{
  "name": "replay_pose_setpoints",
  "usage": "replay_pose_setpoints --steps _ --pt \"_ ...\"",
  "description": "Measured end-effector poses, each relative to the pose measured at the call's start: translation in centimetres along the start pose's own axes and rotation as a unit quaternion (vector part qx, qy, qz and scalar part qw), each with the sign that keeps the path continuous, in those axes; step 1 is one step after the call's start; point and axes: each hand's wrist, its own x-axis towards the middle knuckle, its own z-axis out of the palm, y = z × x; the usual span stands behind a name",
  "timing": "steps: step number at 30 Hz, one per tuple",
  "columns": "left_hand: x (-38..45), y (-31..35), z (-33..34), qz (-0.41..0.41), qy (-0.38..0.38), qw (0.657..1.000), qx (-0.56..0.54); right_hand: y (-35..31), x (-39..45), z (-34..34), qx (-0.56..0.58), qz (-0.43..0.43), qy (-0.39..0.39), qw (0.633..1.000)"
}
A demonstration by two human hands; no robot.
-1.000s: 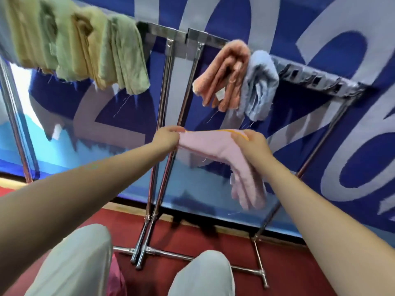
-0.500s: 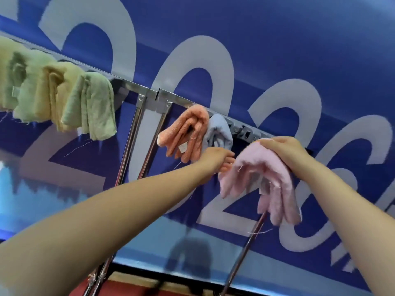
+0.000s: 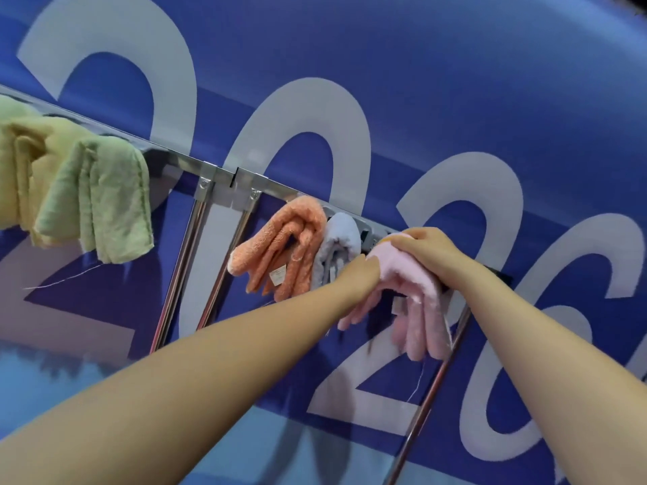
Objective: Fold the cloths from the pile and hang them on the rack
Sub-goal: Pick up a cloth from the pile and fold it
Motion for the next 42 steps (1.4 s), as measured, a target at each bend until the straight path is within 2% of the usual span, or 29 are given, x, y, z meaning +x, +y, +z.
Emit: replay_pose_setpoints --steps 6,10,14,17,19,24,27,32,36,39,42 --pt "0.1 -2.2 -0.3 0.036 0.086 0.995 -0.025 -0.8 4.2 1.6 0.040 -0.009 -0.012 0.999" --pt "0.2 -1.9 0.8 0.051 0.105 0.990 -0.081 -0.6 6.7 1.8 0.038 -0.017 -0.002 0.999" --pt "1.3 -1.6 2.0 0.050 0.131 0.985 -0.096 0.9 7.6 2.1 0.062 0.019 0.001 0.998" --pt "1.9 -2.0 2.7 0.075 0.146 0.982 -0.093 1.9 7.6 2.7 0.119 0.040 0.029 0.992" --pt "2.4 -2.5 3.0 0.091 0.155 0.979 -0.101 2.1 7.6 3.0 0.118 0.034 0.057 0.991" --pt "2.8 -2.4 2.7 0.063 0.123 0.983 -0.117 2.2 7.5 3.1 0.057 0.016 0.107 0.992" --pt "2.4 -1.8 2.5 0.068 0.120 0.976 -0.166 2.5 6.5 3.6 0.055 0.010 0.126 0.991" --pt "2.6 -1.3 3.1 0.086 0.126 0.961 -0.229 3.7 3.7 5.0 0.161 0.011 0.120 0.979" --pt "3.1 -0.8 2.4 0.094 0.129 0.951 -0.264 4.1 2.9 6.2 0.238 0.055 0.103 0.964" --pt "3.1 -0.5 1.9 0.107 0.114 0.954 -0.256 4.3 2.6 6.1 0.248 0.036 0.108 0.962" --pt "3.1 -0.7 1.5 0.129 0.098 0.966 -0.201 4.3 2.5 5.8 0.261 -0.007 0.152 0.953"
